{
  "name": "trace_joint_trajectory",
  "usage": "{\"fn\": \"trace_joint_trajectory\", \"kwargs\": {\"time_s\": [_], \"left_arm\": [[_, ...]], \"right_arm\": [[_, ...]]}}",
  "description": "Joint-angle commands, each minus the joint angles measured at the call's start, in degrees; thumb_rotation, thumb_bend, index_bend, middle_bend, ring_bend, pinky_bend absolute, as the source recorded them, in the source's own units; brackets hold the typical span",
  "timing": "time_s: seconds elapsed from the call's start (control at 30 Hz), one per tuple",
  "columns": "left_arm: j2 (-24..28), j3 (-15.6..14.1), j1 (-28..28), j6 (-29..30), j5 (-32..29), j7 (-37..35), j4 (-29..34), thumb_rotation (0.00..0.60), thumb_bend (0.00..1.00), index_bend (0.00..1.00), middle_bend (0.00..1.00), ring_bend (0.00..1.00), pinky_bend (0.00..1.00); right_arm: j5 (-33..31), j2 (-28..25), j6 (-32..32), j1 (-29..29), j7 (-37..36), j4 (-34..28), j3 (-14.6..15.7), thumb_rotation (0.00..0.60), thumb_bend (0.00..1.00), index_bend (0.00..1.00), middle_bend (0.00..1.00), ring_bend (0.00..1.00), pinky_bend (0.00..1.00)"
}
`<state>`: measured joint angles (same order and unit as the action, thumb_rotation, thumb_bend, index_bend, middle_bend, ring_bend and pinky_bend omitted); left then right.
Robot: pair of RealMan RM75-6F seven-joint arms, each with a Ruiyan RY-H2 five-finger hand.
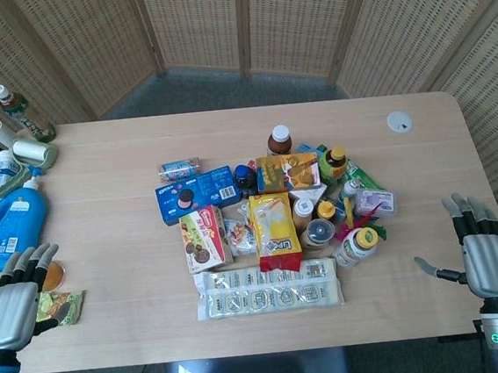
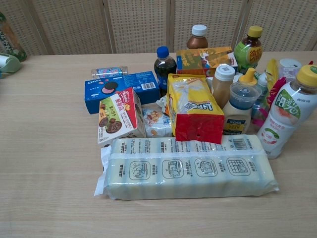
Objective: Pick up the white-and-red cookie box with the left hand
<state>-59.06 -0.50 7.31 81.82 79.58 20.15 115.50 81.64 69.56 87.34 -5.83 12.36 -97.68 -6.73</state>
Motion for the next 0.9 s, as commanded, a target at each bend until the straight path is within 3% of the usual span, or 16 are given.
{"fn": "trace_joint_trajectory", "kwargs": {"time_s": [0.03,0.9], "left_arm": [[0.02,0.03,0.16,-0.39,-0.01,0.02,0.04,0.600,0.29,0.08,0.00,0.06,0.00],[-2.37,3.02,7.21,-7.77,-2.46,8.40,-2.22,0.600,0.29,0.08,0.00,0.05,0.00]], "right_arm": [[0.04,0.09,-0.11,0.02,-0.11,0.06,0.08,0.346,0.15,0.00,0.00,0.00,0.00],[-0.06,-0.41,0.49,1.29,-1.90,1.49,0.08,0.341,0.15,0.00,0.00,0.00,0.00]]}}
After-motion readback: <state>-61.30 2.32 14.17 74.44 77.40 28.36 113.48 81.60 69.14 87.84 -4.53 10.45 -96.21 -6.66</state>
